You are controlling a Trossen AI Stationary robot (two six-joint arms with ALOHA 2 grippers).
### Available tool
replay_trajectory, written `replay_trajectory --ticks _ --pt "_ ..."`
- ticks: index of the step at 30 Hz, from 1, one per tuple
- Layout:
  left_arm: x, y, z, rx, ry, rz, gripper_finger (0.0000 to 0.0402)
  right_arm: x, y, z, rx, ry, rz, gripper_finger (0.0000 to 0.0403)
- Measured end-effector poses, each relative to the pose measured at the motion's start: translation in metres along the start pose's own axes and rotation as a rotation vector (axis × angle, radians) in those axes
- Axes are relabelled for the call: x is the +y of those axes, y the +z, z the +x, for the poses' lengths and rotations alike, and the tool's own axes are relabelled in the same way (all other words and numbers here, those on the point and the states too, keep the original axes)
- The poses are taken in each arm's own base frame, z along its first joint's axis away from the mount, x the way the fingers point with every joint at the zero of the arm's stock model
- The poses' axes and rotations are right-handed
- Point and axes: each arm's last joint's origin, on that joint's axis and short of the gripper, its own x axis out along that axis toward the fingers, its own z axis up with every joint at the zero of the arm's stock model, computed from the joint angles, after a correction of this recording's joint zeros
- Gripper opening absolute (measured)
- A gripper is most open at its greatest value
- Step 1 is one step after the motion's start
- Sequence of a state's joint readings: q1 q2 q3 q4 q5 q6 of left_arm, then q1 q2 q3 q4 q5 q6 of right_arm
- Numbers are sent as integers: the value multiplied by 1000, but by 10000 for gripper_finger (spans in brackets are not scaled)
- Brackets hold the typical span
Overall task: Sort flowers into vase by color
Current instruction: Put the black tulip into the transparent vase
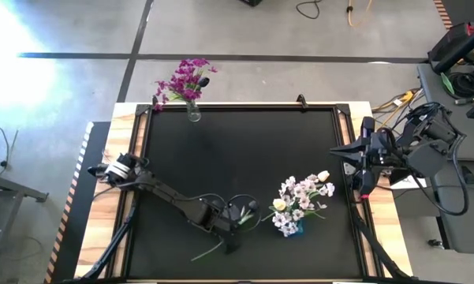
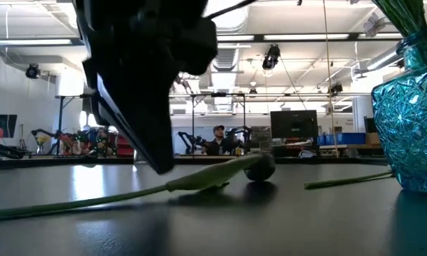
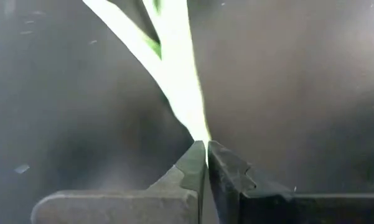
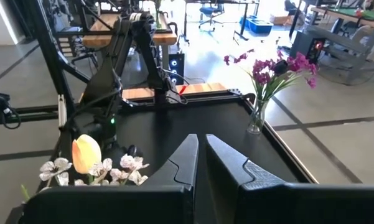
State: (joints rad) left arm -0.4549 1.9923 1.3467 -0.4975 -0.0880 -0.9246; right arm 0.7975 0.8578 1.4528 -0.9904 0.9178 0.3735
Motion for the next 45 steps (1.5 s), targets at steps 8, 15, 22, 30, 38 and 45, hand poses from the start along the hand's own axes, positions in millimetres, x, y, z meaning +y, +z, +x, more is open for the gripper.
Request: replay_trajectory --ticks 8,15,22,30,38,45 --pt "3 7 -51 -66 -2 -89 1 -5 2 -4 -13 6 -33 23" --pt "-1 11 -33 -87 -71 -126 44 -8 4 -7 -20 8 -50 23" --pt "-3 9 2 -91 -89 -163 117 -9 4 -7 -27 -9 -21 23" --pt "-5 7 30 -36 -29 -171 119 -10 4 -8 -31 -16 -11 23" --pt "-5 9 24 -36 94 -63 9 -9 4 -7 -30 -17 -5 23" --pt "-4 15 -11 -68 118 -23 1 -9 4 -7 -31 -18 -31 23"
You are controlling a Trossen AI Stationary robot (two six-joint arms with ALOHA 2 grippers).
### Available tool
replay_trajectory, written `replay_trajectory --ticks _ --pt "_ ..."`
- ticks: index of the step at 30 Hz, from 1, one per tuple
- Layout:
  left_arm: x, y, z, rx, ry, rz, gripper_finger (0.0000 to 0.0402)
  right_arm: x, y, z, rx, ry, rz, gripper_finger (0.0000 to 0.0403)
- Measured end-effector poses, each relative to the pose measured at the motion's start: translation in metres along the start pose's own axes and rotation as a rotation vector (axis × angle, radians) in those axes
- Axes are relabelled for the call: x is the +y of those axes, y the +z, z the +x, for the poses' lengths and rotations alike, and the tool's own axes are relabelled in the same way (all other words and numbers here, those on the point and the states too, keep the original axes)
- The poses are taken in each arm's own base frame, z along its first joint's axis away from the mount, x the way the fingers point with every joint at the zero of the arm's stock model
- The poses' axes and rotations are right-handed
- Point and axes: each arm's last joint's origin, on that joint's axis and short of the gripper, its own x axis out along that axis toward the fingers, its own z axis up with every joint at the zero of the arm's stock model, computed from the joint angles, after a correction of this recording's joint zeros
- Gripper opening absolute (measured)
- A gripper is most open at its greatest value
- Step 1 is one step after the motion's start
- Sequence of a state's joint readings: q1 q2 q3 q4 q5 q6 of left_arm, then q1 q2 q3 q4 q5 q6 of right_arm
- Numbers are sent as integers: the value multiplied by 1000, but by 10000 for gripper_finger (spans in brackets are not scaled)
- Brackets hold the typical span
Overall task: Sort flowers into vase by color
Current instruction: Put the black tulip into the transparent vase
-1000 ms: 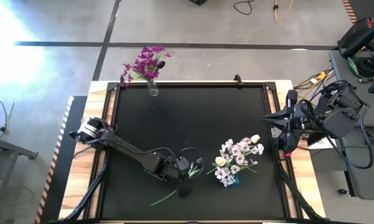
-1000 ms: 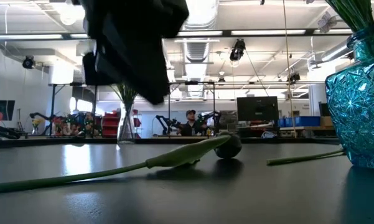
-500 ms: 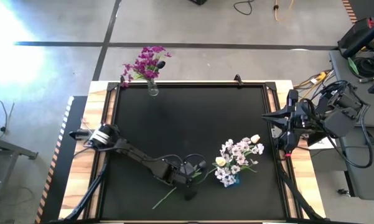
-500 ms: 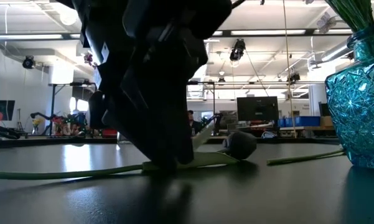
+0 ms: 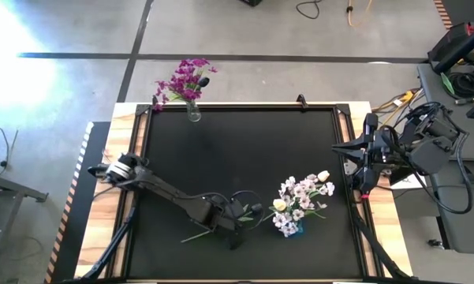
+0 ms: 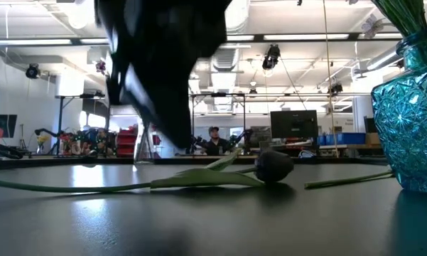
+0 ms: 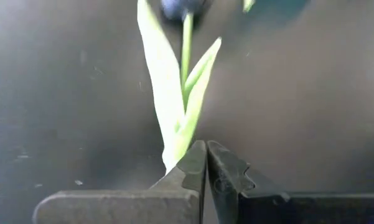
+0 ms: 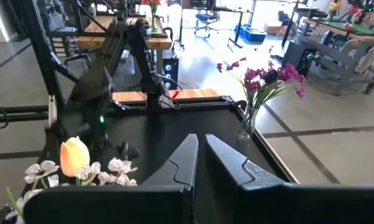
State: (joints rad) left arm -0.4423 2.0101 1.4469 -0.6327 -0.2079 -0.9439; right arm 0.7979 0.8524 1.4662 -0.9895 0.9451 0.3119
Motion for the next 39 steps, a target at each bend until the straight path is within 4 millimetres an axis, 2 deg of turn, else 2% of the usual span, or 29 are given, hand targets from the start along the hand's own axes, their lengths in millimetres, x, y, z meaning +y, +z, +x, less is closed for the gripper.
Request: replay_trajectory --ticks 7,10,14,19,26,30,39 --pt "13 13 -62 -133 22 -28 0 0 0 0 -4 2 -20 23" --pt "20 15 -70 -124 45 -39 1 0 1 0 -4 2 -29 23" --pt "22 18 -53 -81 54 49 18 0 1 0 -4 2 -30 23" --pt "18 26 -20 -5 -82 130 66 0 1 0 -4 2 -18 23" --pt "16 21 7 88 -125 179 127 -4 1 -3 -11 5 -7 23" --pt "17 15 21 127 -119 181 131 -6 1 -4 -15 6 -2 23" --pt "20 12 34 138 -77 157 122 -6 1 -4 -13 5 -7 23"
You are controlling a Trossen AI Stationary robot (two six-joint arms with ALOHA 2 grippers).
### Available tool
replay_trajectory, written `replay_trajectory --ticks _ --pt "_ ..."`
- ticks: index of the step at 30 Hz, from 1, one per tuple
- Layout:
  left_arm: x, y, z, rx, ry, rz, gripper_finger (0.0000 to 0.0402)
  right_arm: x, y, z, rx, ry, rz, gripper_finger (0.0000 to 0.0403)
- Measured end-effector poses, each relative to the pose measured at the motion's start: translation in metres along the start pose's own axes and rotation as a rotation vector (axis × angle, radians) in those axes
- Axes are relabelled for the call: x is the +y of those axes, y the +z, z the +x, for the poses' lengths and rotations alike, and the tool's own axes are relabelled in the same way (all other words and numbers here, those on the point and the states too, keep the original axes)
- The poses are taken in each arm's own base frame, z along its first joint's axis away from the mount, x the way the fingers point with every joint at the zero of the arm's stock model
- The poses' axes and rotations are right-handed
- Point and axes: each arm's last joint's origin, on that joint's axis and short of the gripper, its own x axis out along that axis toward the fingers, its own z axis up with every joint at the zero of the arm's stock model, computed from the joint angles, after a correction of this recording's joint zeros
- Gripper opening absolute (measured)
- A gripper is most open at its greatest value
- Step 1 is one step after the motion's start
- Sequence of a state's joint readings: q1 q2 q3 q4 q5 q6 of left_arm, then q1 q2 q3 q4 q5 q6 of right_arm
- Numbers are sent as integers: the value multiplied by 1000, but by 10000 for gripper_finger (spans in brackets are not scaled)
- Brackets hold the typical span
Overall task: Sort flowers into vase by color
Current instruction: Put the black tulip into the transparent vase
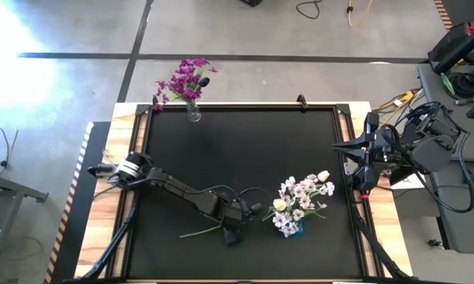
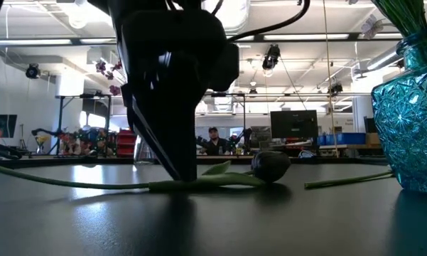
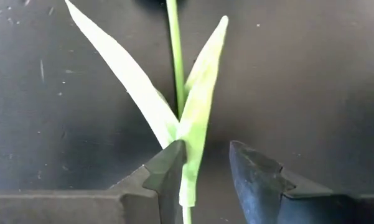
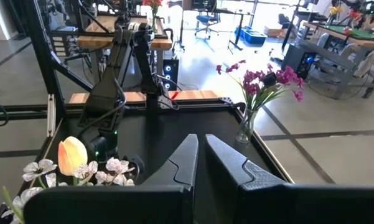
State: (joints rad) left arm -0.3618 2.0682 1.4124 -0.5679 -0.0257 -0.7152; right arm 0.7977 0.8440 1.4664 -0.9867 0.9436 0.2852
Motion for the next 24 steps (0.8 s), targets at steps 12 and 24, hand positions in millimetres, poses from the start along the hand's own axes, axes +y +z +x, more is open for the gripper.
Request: replay_trajectory --ticks 12,24 --pt "8 1 -3 -8 79 46 8 0 0 0 0 0 -8 23" --pt "13 3 -72 -133 75 -11 0 -2 2 -2 -6 2 0 23"
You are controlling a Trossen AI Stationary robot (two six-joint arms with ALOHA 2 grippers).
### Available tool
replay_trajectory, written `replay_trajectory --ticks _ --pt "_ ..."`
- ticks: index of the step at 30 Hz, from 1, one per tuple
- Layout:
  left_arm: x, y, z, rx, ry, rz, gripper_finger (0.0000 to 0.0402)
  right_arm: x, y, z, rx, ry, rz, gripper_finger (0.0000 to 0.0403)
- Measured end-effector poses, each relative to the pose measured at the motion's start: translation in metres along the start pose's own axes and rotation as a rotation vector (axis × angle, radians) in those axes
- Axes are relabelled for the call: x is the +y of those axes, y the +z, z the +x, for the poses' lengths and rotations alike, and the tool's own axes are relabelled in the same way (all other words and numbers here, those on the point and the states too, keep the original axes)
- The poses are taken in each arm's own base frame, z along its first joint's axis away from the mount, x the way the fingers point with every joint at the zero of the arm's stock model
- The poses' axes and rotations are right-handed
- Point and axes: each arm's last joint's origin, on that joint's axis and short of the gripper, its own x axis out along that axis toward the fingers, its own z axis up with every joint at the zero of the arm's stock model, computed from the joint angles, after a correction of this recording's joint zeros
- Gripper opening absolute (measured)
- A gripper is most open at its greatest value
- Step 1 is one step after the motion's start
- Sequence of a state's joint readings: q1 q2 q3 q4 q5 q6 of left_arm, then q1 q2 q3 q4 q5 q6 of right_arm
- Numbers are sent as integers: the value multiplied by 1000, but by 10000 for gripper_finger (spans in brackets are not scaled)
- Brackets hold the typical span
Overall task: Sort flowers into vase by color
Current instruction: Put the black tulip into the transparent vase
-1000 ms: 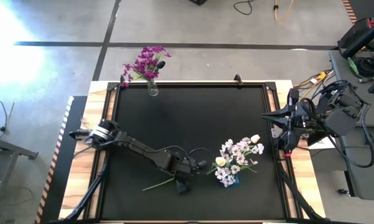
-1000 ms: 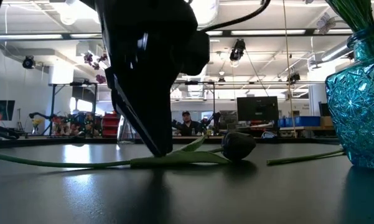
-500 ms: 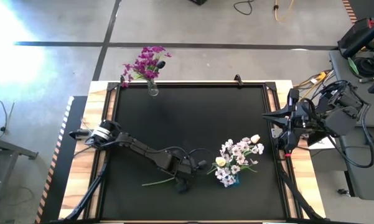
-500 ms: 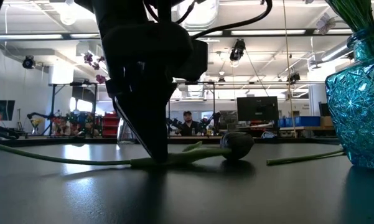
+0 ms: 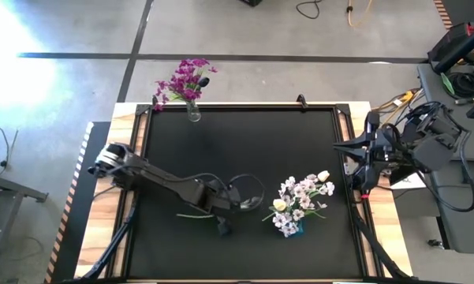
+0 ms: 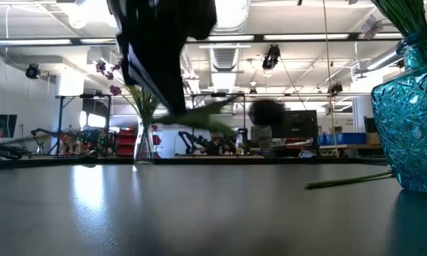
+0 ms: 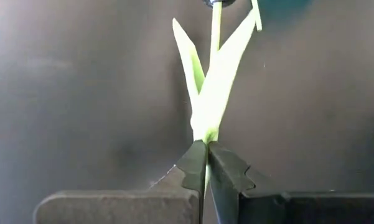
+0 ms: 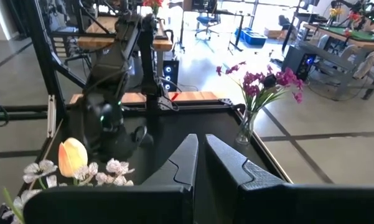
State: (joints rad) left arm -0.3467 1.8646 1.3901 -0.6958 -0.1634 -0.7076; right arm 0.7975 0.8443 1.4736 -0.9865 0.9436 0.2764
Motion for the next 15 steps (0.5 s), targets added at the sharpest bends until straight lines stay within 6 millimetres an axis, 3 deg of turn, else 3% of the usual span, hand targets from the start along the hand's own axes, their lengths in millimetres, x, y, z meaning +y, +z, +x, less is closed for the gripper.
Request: replay_trajectory --ticks 6,15 --pt "19 -1 -50 -121 22 -67 0 -12 11 -11 -40 10 33 23" --pt "65 -7 -132 -462 38 -214 0 -17 30 -16 -143 -54 -2 23"
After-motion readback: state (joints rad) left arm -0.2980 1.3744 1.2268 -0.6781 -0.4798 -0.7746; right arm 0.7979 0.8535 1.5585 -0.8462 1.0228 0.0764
